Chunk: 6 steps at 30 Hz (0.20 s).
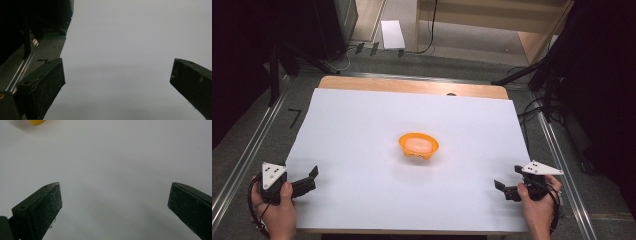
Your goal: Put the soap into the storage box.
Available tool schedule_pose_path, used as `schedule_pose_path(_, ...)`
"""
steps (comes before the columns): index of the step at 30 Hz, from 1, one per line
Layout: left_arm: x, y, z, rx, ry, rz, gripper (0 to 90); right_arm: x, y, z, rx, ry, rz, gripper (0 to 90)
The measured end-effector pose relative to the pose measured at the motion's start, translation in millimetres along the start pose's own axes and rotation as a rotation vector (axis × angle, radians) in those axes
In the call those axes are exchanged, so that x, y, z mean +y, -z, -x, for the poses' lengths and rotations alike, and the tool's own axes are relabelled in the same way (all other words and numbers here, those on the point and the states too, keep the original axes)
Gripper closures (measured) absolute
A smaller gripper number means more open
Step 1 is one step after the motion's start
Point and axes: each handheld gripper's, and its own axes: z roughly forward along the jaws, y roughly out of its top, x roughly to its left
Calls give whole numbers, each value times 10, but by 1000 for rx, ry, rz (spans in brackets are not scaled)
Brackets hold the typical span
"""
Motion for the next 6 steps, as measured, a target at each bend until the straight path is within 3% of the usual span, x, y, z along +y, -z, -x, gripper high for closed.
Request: schedule_pose_path(6, 0, -3, 1, -1, 2, -1, 2, -97, 103, 63, -16, -30, 13, 0)
